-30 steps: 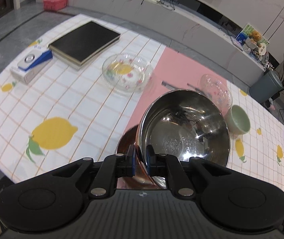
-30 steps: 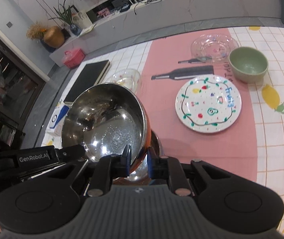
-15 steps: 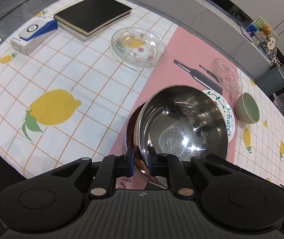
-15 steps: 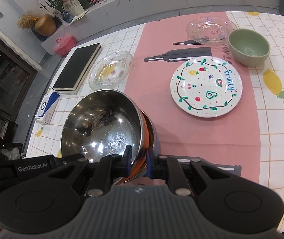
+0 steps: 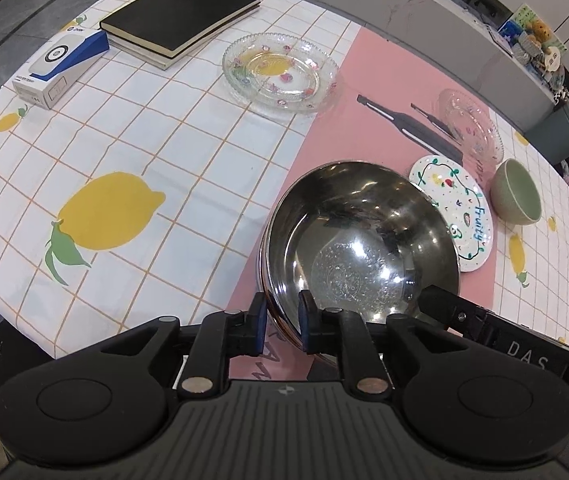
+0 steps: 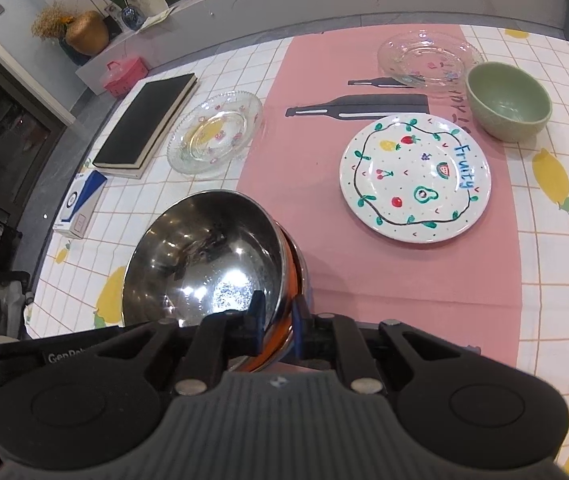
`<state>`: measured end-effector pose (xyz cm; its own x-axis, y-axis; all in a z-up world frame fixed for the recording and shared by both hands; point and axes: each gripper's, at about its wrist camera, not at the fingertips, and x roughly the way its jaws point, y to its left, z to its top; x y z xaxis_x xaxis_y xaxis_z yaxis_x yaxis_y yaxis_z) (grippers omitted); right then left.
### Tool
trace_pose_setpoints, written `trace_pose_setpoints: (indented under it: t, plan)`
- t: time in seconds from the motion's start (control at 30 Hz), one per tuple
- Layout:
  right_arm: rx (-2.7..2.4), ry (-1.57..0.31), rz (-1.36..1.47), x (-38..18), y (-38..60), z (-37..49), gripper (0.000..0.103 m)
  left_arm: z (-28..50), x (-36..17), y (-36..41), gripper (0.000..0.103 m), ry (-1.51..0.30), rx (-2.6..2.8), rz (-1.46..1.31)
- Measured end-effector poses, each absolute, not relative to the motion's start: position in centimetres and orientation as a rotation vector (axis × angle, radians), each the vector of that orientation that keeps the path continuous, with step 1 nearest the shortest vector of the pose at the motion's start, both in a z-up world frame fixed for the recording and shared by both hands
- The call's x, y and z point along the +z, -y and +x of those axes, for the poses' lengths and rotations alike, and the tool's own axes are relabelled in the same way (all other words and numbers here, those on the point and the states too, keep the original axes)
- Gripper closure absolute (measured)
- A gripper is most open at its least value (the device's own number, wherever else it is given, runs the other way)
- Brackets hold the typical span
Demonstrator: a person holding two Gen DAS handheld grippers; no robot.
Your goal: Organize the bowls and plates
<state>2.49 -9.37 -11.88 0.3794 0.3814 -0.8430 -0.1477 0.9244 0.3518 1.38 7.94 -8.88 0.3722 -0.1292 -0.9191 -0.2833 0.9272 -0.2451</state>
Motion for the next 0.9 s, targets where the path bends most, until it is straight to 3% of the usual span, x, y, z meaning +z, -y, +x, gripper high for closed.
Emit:
trace_pose_setpoints:
  t: [0.33, 0.43, 0.6, 0.9]
  plan:
    - [0.344, -1.131, 0.22, -12.0, 9.2, 2.8, 0.087, 1.6, -8.4, -7.9, 0.084, -1.176, 0.104, -0.373]
    - [0.349, -1.117, 0.217, -11.7, 9.2, 2.7, 0.08, 1.6, -8.1, -8.0, 0.075, -1.166, 0.099, -0.374]
    - [0.353, -1.086, 0.22, -10.8, 9.7, 2.4, 0.072, 1.5, -7.3, -8.2, 0.07, -1.139, 0.099, -0.372]
    - [0.35, -1.008, 0.267, -8.7, 12.1, 2.3, 0.07, 1.2, -4.2, -6.3, 0.069, -1.001, 0.021, -0.266]
